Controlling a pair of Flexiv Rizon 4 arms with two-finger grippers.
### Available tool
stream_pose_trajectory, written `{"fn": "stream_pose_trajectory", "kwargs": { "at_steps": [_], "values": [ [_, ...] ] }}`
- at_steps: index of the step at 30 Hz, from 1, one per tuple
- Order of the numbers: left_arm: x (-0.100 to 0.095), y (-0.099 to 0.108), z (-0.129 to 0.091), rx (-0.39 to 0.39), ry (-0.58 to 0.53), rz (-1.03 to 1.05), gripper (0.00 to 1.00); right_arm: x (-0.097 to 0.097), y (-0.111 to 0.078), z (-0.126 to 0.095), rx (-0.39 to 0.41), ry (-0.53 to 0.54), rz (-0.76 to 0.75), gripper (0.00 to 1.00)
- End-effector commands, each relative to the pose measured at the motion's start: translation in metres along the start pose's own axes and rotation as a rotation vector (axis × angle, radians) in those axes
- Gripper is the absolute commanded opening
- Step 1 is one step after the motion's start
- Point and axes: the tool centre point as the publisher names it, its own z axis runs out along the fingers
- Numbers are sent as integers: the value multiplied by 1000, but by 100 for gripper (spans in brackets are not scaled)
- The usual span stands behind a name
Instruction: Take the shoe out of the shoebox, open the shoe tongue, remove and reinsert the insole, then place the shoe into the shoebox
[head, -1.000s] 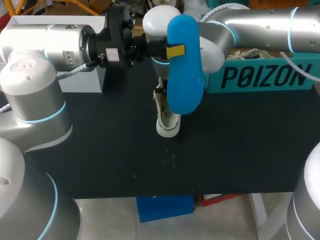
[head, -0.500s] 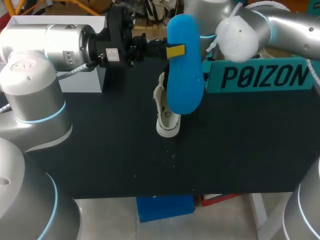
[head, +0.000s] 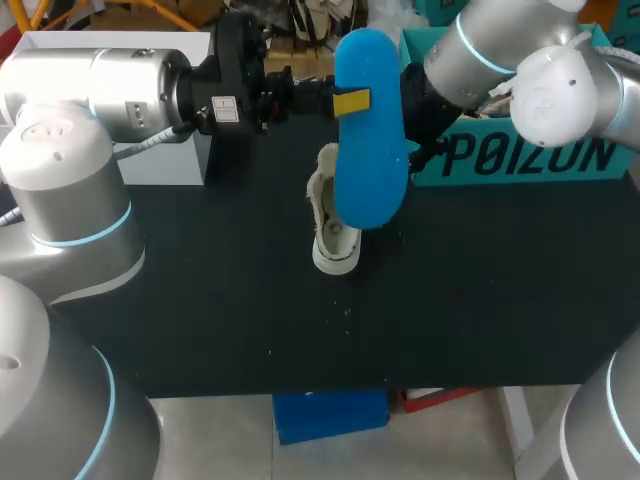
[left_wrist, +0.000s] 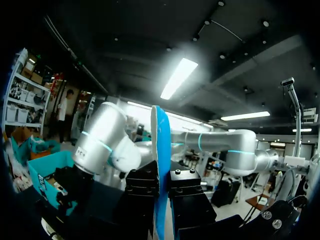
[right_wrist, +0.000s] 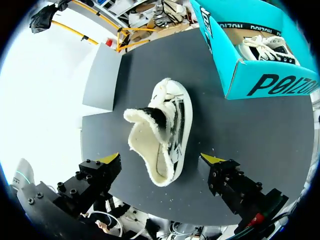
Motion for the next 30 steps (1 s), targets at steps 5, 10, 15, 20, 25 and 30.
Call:
{"fn": "stream_pose_trajectory", "kwargs": {
  "at_steps": [5,10,15,20,25,30],
  "values": [
    [0,1,2,0,-4,1,0,-7,-5,2,-9,309,-1,100],
    [2,-5,11,-14,37,253,0,-24,-4,-12,-4,619,125,100],
    [1,20,17,-189,17,614,0,-21,5,-21,-5,777,134,100],
    [-2,36,13,-178,-3,607,0,-19,9,-26,-34,820,136,100],
    [-2,36,13,-178,-3,607,0,-19,9,-26,-34,820,136,100],
    [-2,36,13,-178,-3,607,0,-19,9,-26,-34,820,136,100]
  ]
}}
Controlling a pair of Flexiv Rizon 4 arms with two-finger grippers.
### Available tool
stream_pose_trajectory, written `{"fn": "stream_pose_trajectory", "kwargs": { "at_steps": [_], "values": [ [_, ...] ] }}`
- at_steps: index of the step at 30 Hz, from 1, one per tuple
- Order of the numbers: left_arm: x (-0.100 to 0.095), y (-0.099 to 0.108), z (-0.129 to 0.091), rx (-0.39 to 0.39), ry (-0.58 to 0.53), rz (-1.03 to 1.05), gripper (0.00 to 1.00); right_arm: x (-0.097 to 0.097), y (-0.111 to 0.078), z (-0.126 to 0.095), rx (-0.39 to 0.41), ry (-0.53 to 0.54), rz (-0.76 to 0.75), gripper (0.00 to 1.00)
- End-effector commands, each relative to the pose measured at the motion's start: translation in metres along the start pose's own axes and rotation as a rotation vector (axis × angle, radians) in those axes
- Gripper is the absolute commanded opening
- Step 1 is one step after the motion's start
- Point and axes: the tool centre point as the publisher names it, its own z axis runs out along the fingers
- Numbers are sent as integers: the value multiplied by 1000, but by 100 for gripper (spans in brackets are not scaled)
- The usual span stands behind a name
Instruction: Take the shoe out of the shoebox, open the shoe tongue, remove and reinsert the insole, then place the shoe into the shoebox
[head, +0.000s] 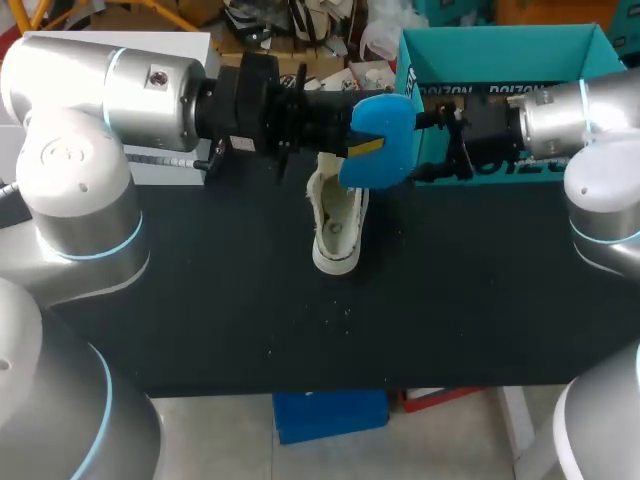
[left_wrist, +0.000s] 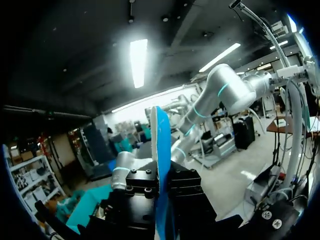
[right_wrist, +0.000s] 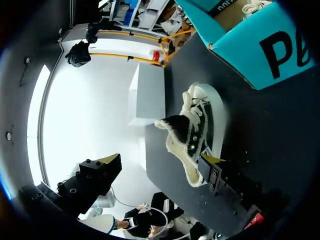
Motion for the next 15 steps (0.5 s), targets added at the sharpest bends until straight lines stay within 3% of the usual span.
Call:
{"fn": "stream_pose_trajectory", "kwargs": {
  "at_steps": [1,5,6,7,8,9,10,11,13,15],
  "values": [
    [1,-2,0,-5,-4,-1,0,-4,-1,1,-5,153,-2,100],
    [1,-2,0,-5,-4,-1,0,-4,-1,1,-5,153,-2,100],
    [8,-12,4,-47,13,107,0,-4,-1,1,-5,153,-2,100],
    [17,-20,6,-24,18,199,0,-4,-1,1,-5,153,-2,100],
    [27,-21,6,-52,21,288,0,-4,-1,1,-5,153,-2,100],
    [39,-19,6,-88,12,350,0,-4,-1,1,-5,153,-2,100],
    [48,-13,3,-33,-1,358,0,-4,-1,1,-5,153,-2,100],
    [59,-7,2,-103,-5,420,0,-4,-1,1,-5,153,-2,100],
    [73,6,-6,-44,-37,436,0,-4,-1,1,-5,153,-2,100],
    [87,18,-11,-117,-56,537,0,-4,-1,1,-5,153,-2,100]
  ]
}}
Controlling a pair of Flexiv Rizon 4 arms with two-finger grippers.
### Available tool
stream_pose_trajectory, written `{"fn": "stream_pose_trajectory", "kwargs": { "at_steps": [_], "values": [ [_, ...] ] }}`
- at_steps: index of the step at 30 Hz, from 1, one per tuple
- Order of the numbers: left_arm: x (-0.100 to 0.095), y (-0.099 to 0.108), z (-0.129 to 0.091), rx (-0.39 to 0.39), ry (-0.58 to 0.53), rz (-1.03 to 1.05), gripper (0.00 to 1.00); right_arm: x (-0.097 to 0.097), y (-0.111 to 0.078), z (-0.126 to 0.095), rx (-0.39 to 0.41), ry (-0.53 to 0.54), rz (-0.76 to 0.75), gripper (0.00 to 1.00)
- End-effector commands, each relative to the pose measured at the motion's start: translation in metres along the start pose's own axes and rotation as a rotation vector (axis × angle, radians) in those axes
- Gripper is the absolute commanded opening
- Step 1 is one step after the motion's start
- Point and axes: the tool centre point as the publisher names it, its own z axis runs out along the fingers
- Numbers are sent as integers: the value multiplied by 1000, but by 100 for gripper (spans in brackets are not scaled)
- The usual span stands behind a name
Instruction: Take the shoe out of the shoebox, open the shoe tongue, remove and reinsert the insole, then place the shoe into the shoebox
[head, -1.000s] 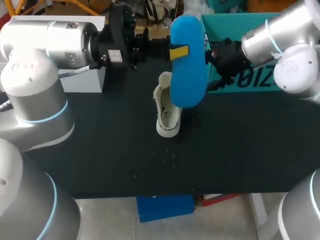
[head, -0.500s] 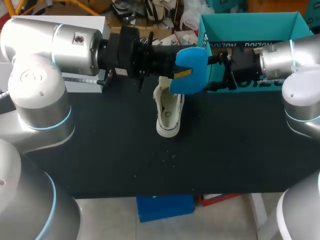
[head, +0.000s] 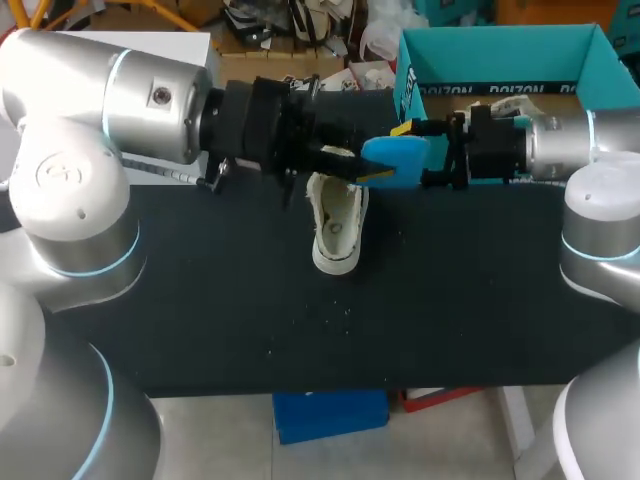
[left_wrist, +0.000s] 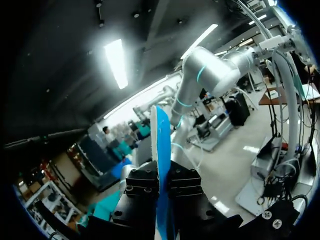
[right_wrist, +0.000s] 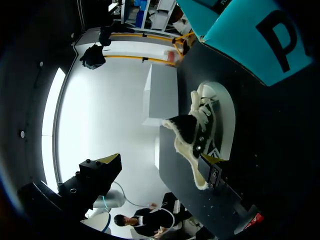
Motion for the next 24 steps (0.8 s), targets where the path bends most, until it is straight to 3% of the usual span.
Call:
{"fn": "stream_pose_trajectory", "kwargs": {
  "at_steps": [1,6,23,24],
  "values": [
    [63,16,-23,-30,-137,269,0,0,0,2,-2,-1,0,100],
    [106,42,-23,-47,-99,298,0,0,0,2,-2,-1,0,100],
    [106,42,-23,-47,-99,298,0,0,0,2,-2,-1,0,100],
    [107,40,-20,-36,-111,368,0,0,0,2,-2,-1,0,100]
  ]
}}
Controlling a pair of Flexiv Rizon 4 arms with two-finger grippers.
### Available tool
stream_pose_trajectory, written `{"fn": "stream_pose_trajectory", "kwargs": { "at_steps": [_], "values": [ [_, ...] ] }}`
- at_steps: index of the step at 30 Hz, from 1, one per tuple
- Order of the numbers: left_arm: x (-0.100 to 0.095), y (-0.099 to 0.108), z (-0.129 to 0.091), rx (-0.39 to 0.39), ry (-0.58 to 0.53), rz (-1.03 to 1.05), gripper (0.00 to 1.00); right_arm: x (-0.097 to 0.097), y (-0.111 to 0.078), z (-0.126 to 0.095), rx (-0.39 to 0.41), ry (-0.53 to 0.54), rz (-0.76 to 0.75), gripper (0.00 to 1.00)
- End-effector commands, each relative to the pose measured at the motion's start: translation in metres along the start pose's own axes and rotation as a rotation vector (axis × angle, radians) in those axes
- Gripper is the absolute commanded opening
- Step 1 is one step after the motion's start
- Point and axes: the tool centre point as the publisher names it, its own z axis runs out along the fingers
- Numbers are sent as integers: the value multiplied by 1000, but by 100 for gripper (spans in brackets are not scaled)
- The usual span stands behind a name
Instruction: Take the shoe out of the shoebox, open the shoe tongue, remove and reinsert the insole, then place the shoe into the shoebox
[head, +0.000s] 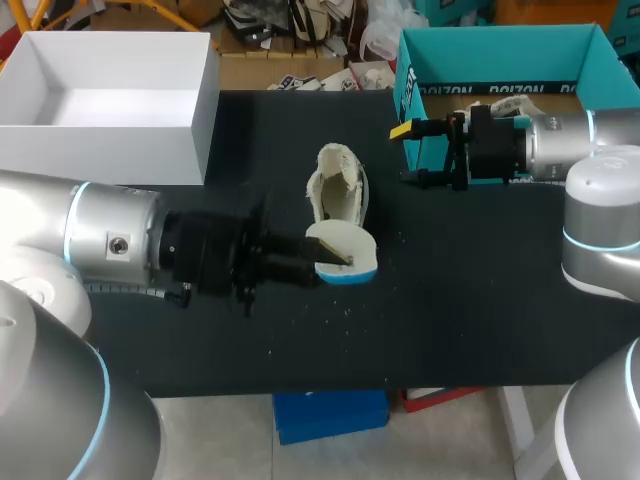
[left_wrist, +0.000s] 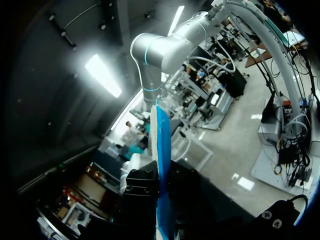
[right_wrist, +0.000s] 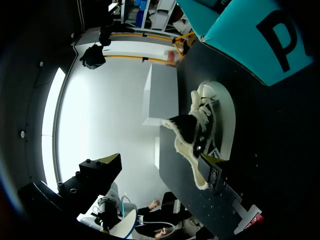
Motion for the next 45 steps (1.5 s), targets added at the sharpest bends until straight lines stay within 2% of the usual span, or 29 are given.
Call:
{"fn": "stream_pose_trajectory", "kwargs": {
  "at_steps": [1,2,6,13,24,27,42,45],
  "values": [
    [7,-5,3,7,-29,92,0,0,0,2,-3,0,0,100],
    [11,-4,5,-16,-20,142,0,0,0,2,-3,0,0,100],
    [30,11,7,-17,-17,239,0,0,0,2,-3,0,0,100],
    [48,42,0,-33,-25,343,0,0,0,2,-3,0,0,100],
    [43,114,-11,-104,45,459,0,0,0,2,-3,0,0,100],
    [41,132,-12,-80,66,462,0,0,0,2,-3,0,0,100],
    [41,132,-12,-80,66,462,0,0,0,2,-3,0,0,100],
    [57,120,-3,-30,7,572,0,0,0,2,-3,0,0,100]
  ]
}}
